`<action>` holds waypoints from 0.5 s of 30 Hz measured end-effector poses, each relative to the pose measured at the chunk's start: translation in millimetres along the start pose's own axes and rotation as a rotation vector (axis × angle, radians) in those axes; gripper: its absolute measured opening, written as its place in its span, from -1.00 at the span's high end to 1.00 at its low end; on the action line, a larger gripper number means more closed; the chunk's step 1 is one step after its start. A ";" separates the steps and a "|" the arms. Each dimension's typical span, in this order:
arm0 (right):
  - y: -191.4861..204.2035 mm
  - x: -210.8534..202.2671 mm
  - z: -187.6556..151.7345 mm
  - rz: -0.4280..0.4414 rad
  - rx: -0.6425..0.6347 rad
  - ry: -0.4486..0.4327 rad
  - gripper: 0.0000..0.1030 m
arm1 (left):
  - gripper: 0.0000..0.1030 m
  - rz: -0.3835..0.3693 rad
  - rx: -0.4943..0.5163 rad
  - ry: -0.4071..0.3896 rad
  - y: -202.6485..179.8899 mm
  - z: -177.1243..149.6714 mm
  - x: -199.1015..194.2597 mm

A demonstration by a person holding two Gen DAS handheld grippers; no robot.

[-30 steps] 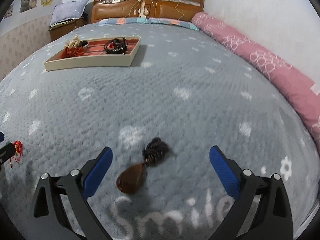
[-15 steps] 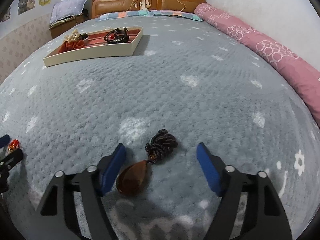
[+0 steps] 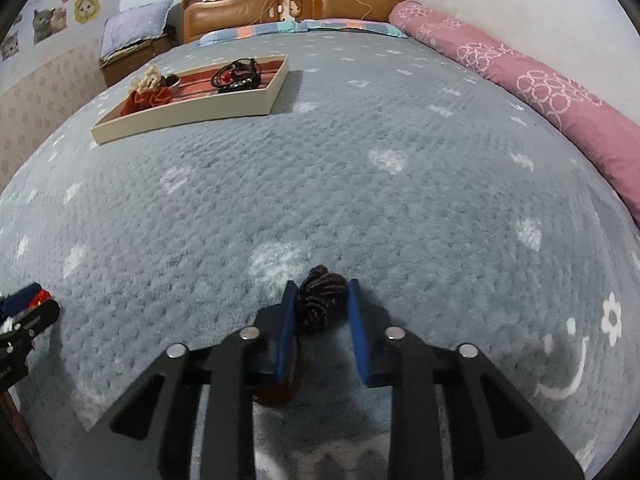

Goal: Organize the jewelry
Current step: 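Grasp the red string bracelet with the left tool while the right tool grasps the pendant necklace cord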

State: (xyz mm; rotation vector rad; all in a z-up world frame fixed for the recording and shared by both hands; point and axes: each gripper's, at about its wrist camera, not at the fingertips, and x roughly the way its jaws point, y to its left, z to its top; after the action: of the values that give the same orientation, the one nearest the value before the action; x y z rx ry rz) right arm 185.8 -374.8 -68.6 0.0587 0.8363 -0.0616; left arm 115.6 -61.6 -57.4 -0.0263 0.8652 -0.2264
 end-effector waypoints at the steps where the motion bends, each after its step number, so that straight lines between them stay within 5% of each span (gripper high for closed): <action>1: -0.3 0.2 0.0 0.000 0.001 0.000 0.53 | -0.08 -0.003 -0.001 0.001 0.2 0.1 0.2; 9: 1.9 -0.6 0.5 -0.007 -0.006 -0.007 0.56 | 0.63 -0.046 -0.013 0.007 3.7 2.5 1.4; 15: -0.4 -1.7 0.2 0.005 0.003 -0.012 0.56 | 0.75 -0.056 0.008 0.014 1.9 5.5 3.0</action>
State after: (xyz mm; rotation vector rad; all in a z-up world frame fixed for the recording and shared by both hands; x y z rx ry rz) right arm 184.7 -375.2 -67.2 0.0635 0.8244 -0.0585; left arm 122.0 -60.8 -56.2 -0.0416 0.8782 -0.2827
